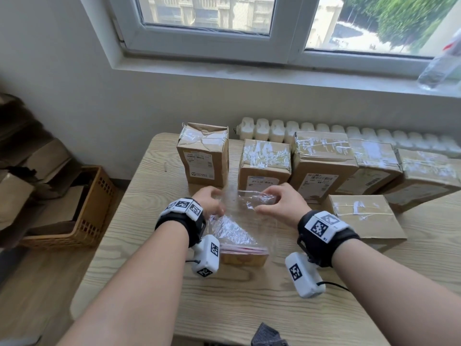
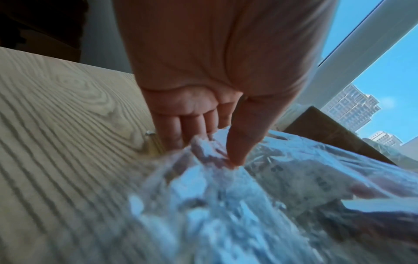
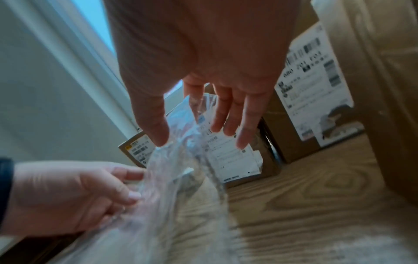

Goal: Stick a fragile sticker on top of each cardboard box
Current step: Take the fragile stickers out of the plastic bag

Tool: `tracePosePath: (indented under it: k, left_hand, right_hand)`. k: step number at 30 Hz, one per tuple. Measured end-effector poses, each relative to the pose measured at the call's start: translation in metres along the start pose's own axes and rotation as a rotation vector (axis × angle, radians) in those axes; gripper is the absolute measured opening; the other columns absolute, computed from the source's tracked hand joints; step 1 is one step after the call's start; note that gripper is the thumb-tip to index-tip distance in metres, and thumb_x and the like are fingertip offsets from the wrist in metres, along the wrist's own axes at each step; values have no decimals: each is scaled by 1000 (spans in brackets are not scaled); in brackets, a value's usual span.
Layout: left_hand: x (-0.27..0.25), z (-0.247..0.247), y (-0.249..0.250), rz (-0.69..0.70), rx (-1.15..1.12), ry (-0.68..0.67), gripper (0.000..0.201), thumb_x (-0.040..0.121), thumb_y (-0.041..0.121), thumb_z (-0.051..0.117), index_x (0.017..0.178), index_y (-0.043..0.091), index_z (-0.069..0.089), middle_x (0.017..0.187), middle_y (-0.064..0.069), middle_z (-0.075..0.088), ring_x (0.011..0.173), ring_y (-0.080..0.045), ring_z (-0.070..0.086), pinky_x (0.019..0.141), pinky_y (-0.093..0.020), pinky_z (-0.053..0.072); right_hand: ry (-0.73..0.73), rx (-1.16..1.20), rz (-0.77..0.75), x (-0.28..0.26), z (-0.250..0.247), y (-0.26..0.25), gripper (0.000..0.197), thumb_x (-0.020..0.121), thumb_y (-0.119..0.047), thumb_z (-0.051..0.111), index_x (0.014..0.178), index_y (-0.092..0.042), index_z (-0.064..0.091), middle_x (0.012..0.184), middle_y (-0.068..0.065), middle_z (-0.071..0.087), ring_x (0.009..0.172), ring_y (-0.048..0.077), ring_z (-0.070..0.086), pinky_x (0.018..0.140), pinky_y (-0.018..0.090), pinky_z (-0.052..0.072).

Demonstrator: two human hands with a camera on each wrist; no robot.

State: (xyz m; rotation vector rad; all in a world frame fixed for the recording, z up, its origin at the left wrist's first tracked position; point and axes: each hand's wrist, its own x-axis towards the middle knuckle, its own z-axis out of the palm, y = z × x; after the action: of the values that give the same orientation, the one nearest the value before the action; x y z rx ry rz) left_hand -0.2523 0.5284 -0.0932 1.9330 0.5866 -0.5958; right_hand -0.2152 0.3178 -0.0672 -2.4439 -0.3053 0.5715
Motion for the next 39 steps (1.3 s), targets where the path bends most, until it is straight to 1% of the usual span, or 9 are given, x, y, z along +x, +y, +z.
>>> tracePosePath:
  k: [4,9,12,16,19,22,27,33,39]
  left_hand:
    - [-6,-10,15,74,-145,14,48,76,-13,67,119,3,56,89,-7,70,82,-18,67,82,-37,55]
    - [-16,-21,29,115,-204,-29,43,74,-14,65,111,6,59,79,-3,72,73,-11,69,63,-25,53]
    - [-18,-29,28,117,-156,-78,52,71,-15,64,116,9,59,88,1,75,85,-9,69,75,-28,52]
    - [-12,-25,6,67,37,-178,62,63,-13,66,104,33,63,110,6,67,109,-15,59,98,-38,47]
    - [-7,-12,-10,56,94,-145,71,62,-11,74,121,27,62,125,1,63,121,-20,54,104,-36,42]
    - [0,0,-17,76,90,-47,64,69,-4,78,128,12,58,123,-5,65,114,-20,58,100,-31,44]
    - [5,1,-20,96,148,-23,11,83,10,70,94,14,72,93,-2,70,96,-18,64,93,-29,47]
    - [9,-11,-18,26,527,-55,20,82,13,72,102,14,72,94,-4,67,92,-19,62,83,-29,47]
    - [22,-5,-40,-61,529,144,74,80,8,69,146,16,37,143,-9,47,130,-26,48,105,-32,42]
  right_hand:
    - [95,-275,-187,-6,-10,-23,53,70,-62,69,108,-25,69,124,-6,47,122,12,39,105,37,38]
    - [152,-459,-362,-8,-16,-60,13,83,-40,66,82,-27,67,99,-9,56,96,13,51,84,28,42]
    - [73,-286,-385,-7,-20,-72,9,87,-19,61,79,-22,62,82,-5,64,79,14,61,65,20,44]
    - [55,-199,-395,-6,-24,-81,15,90,-9,55,85,-22,60,81,-3,68,77,14,66,72,28,56]
    - [63,-118,-390,-3,-26,-82,16,90,-5,54,88,-21,57,77,-2,71,73,13,69,74,34,59]
    - [76,31,-354,-5,-29,-80,23,88,0,51,80,-22,53,74,2,72,68,14,70,72,40,60]
    - [233,-91,-273,0,-36,-65,18,80,-10,59,72,-26,57,78,-5,66,79,15,65,76,35,56]
    - [93,-132,-176,0,-24,-44,12,76,-11,64,67,-18,59,76,-1,63,74,16,61,64,23,49]
    - [6,-137,193,20,7,-4,14,78,-23,62,65,-19,59,72,3,70,72,22,68,65,29,54]
